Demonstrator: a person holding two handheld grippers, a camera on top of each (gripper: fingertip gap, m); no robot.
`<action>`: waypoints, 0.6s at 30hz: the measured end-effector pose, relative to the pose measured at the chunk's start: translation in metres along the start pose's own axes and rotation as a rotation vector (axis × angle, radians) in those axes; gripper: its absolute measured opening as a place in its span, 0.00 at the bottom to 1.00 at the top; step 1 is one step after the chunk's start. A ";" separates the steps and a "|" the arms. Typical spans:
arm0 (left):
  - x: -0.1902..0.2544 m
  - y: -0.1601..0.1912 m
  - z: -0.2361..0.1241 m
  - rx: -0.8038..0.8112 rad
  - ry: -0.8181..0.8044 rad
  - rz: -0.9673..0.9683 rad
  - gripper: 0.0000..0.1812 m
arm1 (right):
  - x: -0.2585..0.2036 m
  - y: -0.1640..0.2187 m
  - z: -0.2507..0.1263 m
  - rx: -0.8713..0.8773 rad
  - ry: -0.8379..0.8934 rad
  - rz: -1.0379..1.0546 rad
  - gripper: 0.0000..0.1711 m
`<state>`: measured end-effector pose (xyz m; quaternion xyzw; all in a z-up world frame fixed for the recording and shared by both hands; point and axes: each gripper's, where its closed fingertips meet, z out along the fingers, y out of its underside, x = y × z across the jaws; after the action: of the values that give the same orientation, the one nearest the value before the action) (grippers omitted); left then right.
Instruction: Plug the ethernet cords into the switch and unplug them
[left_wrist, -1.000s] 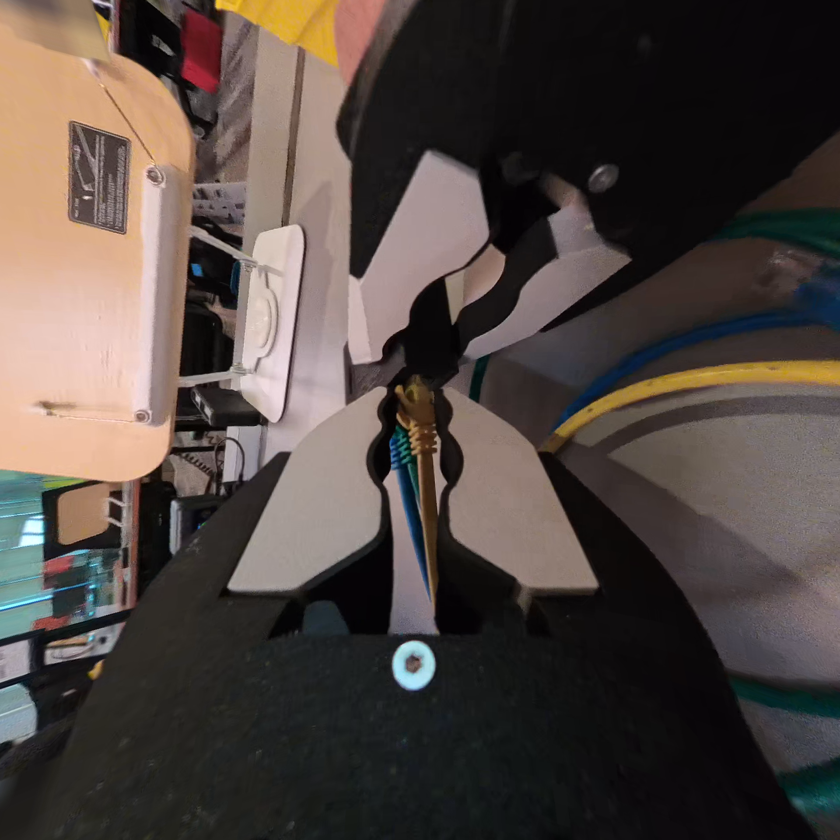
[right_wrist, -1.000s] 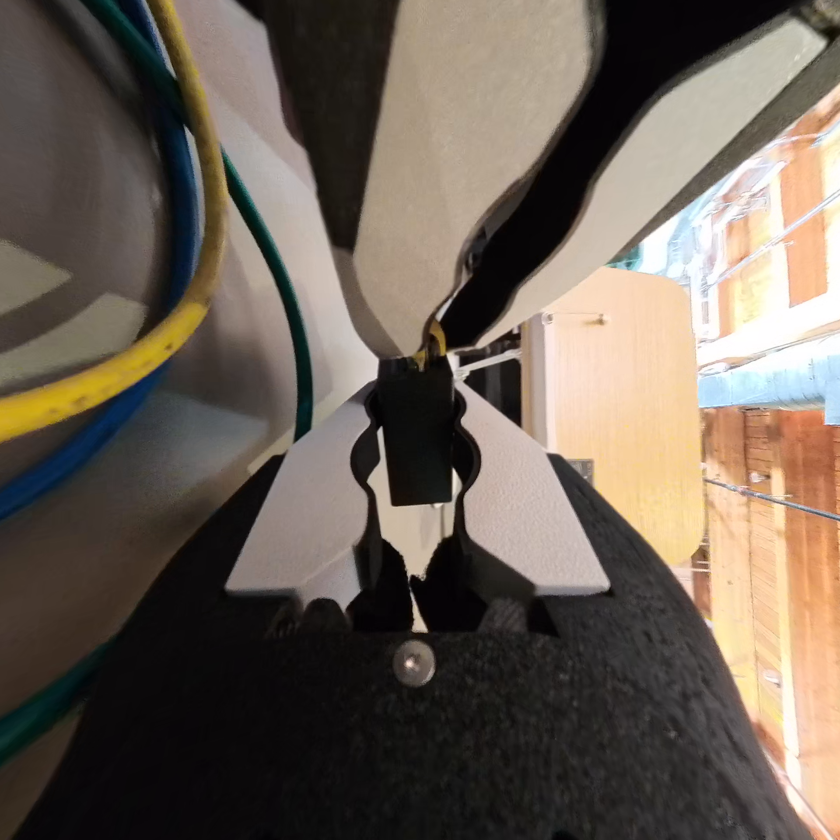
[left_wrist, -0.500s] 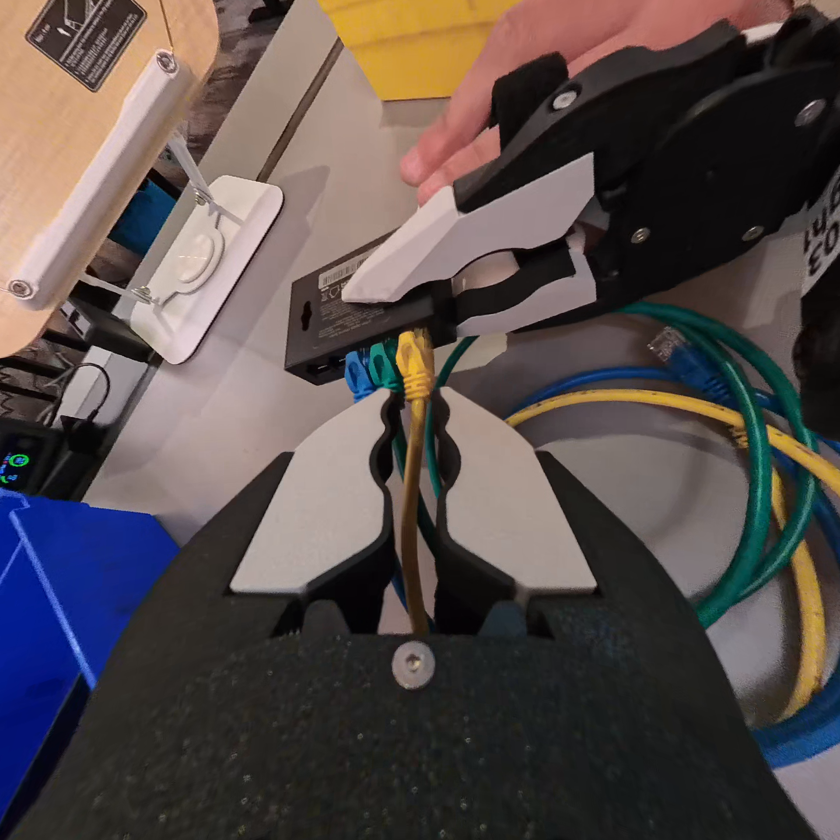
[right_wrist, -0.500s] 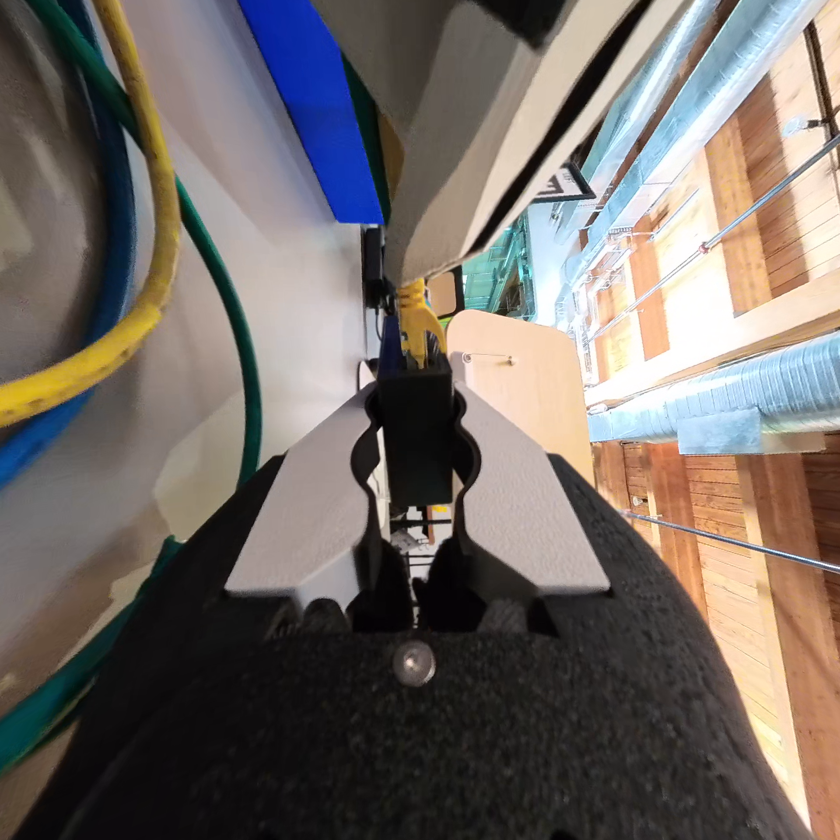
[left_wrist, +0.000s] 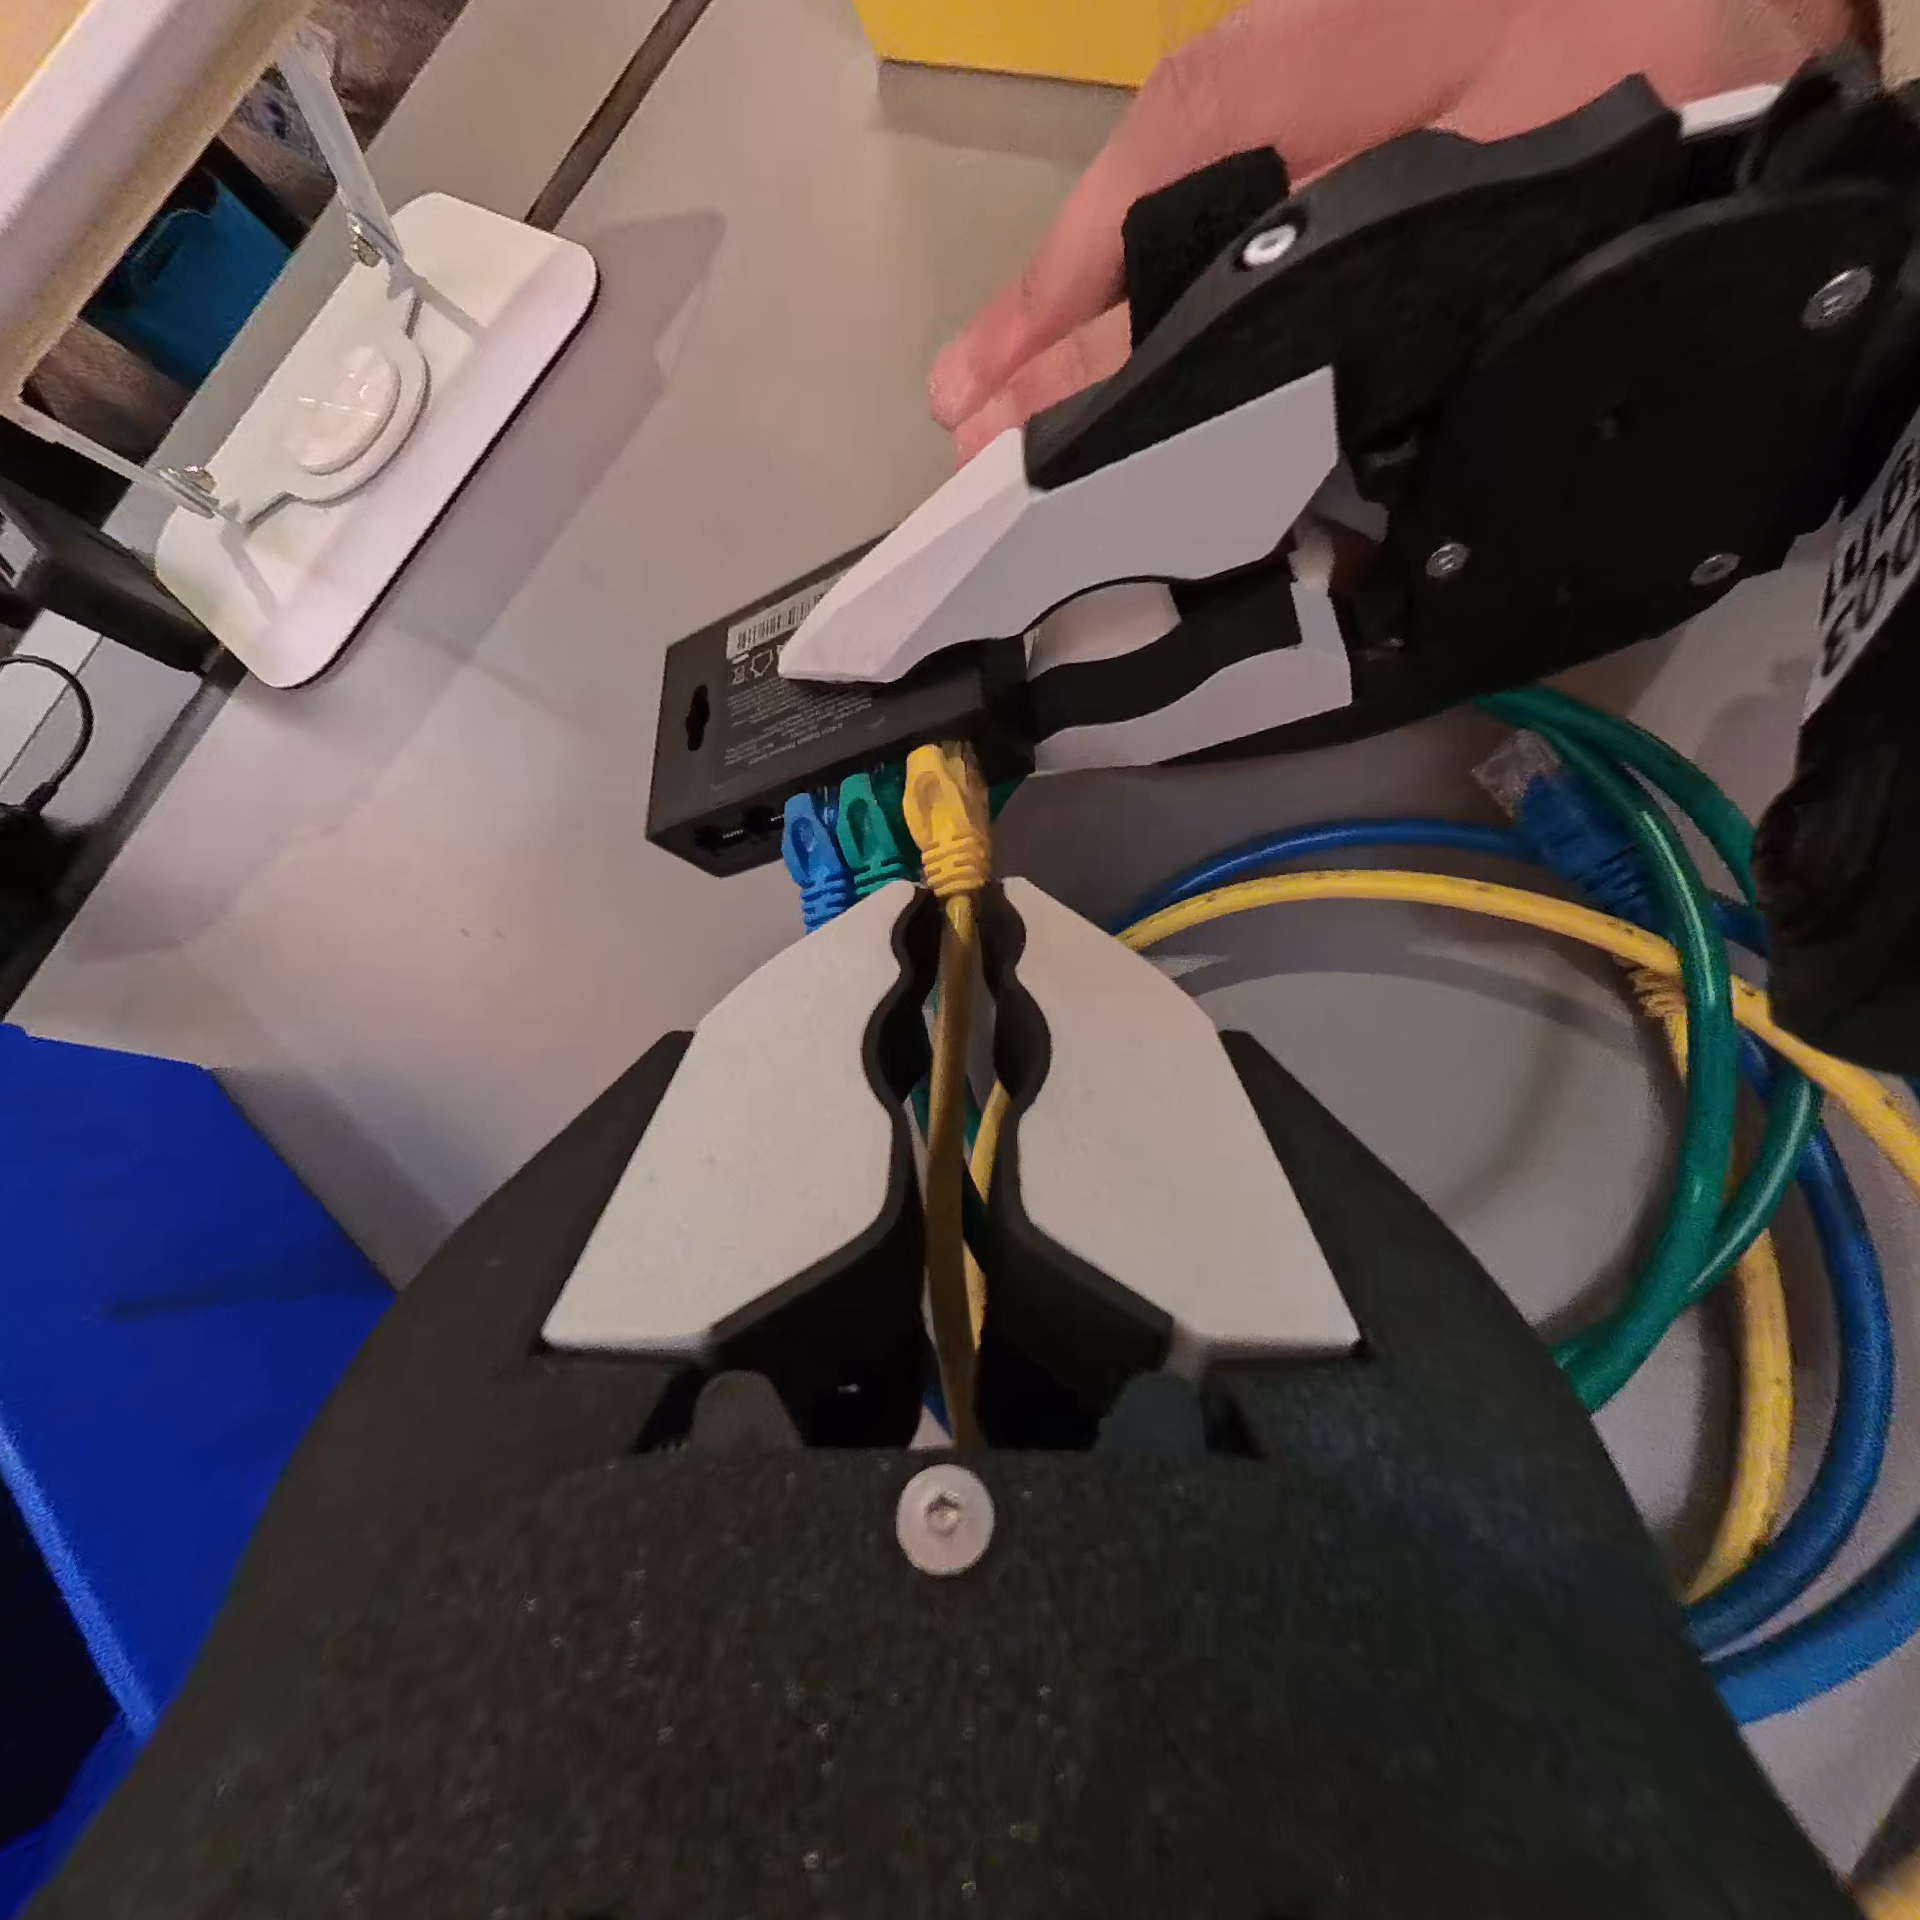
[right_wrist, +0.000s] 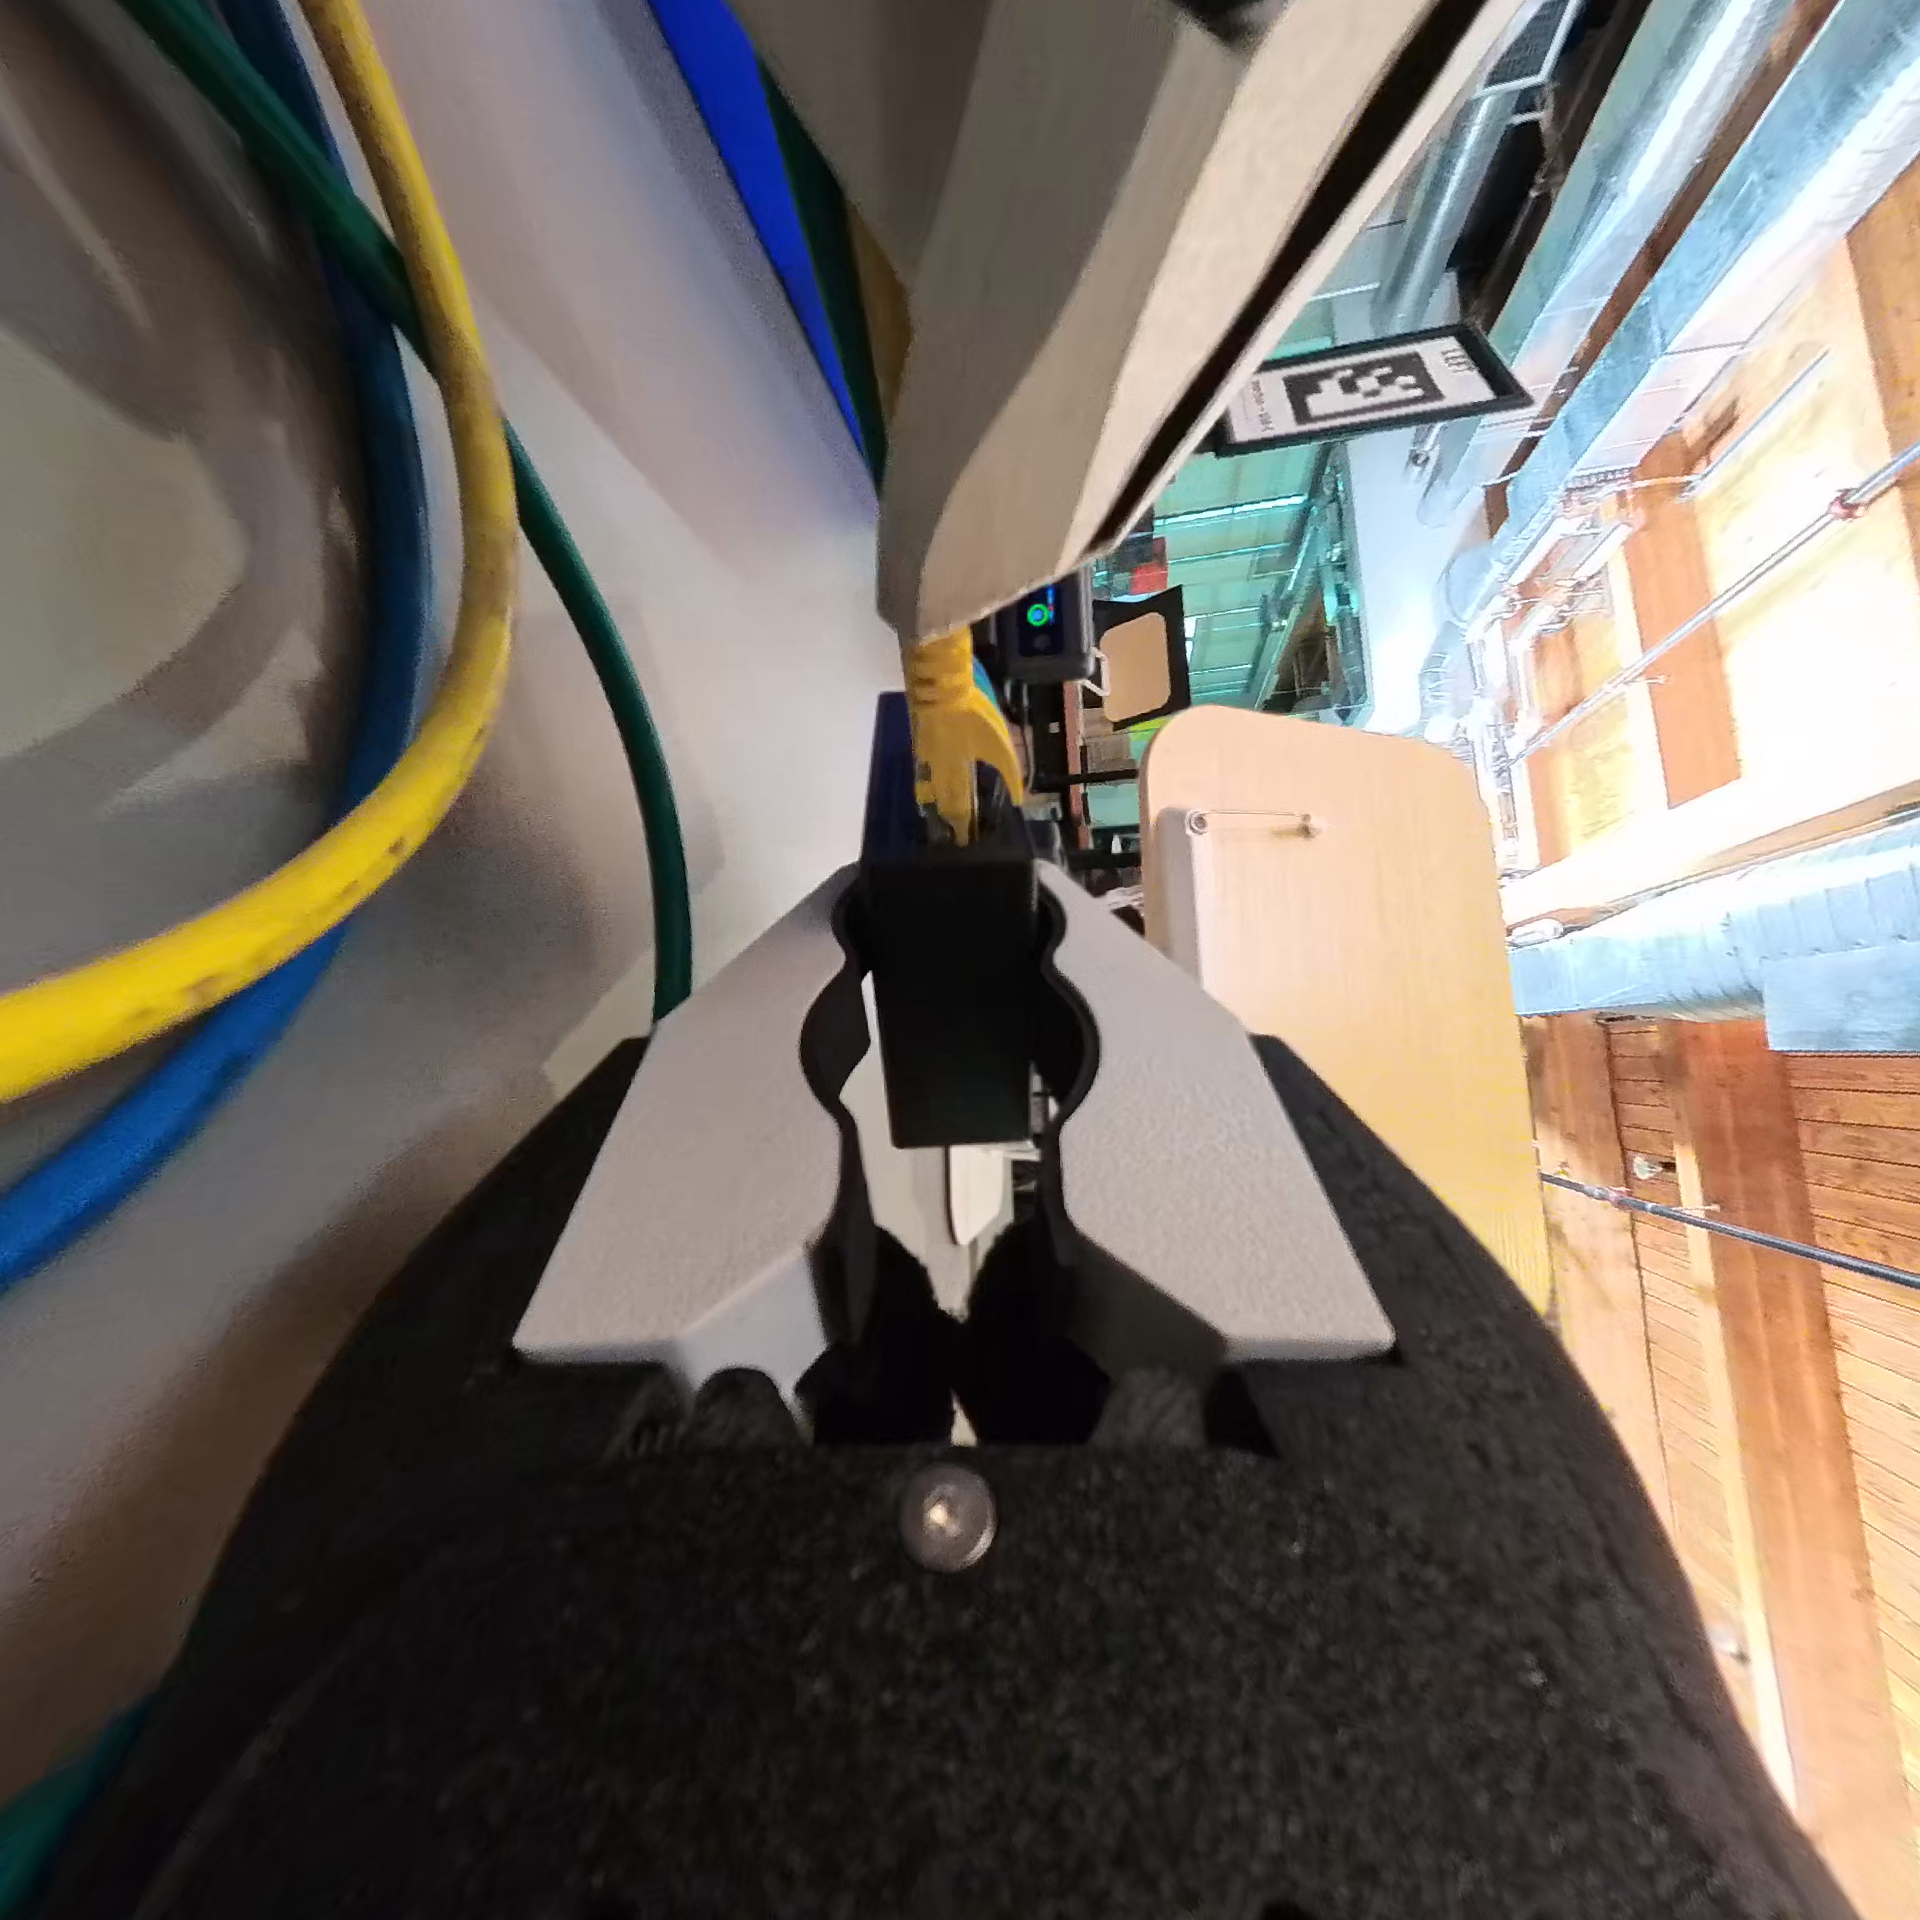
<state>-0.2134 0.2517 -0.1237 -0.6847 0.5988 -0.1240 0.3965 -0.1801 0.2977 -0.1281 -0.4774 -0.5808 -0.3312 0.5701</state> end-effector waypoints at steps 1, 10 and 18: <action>0.001 0.002 0.000 -0.007 0.001 -0.004 0.05 | -0.002 -0.001 0.001 -0.001 -0.008 0.001 0.16; 0.007 0.004 -0.003 0.014 0.034 0.011 0.02 | -0.009 -0.005 0.002 0.002 -0.047 0.023 0.16; 0.004 -0.006 -0.006 0.078 -0.215 0.463 0.18 | -0.009 -0.011 -0.001 -0.041 -0.072 0.001 0.16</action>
<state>-0.2119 0.2456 -0.1166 -0.5228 0.6889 0.0207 0.5017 -0.1910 0.2915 -0.1355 -0.5010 -0.5938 -0.3252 0.5391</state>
